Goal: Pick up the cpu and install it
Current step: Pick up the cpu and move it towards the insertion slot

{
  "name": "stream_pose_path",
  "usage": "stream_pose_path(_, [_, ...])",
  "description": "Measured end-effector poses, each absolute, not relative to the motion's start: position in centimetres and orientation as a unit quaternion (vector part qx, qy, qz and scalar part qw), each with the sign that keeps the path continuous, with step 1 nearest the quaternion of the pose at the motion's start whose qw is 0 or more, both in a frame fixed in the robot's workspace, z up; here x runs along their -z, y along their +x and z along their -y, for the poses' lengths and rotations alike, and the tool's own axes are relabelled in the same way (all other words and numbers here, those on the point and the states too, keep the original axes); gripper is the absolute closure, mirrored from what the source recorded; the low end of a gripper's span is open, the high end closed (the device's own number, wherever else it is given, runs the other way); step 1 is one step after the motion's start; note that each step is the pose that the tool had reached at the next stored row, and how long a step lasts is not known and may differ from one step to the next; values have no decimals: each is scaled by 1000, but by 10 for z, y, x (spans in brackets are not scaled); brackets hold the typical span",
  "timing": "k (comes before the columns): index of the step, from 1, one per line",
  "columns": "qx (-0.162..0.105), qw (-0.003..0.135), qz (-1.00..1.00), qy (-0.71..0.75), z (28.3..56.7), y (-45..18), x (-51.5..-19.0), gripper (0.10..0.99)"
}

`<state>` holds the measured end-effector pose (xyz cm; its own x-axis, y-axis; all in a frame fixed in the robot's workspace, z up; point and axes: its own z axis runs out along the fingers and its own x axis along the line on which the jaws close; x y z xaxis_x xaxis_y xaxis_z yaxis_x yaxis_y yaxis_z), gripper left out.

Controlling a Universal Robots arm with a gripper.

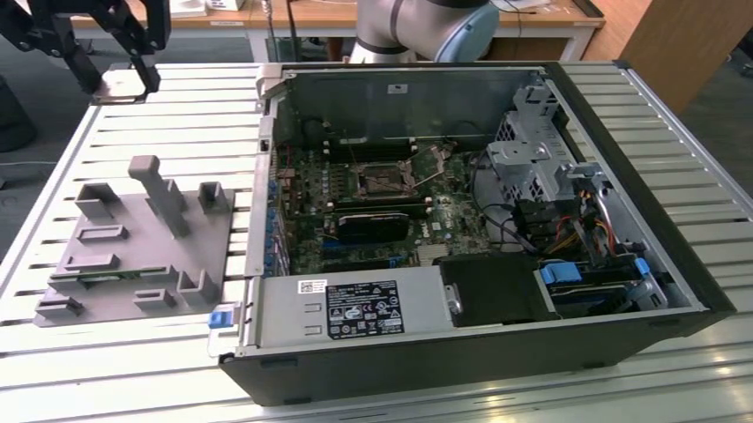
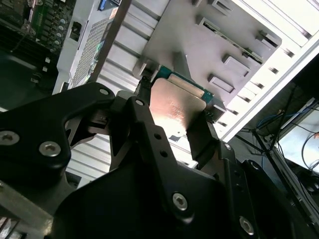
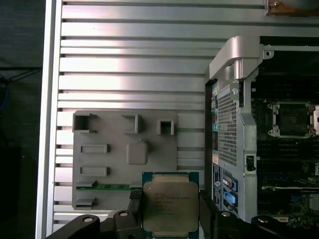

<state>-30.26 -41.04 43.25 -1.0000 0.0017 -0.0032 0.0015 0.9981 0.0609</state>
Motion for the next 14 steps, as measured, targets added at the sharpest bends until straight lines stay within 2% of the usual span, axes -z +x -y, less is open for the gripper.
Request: stream_pose_path(14, [-30, 2, -1000, 1, 410, -285, -433, 545])
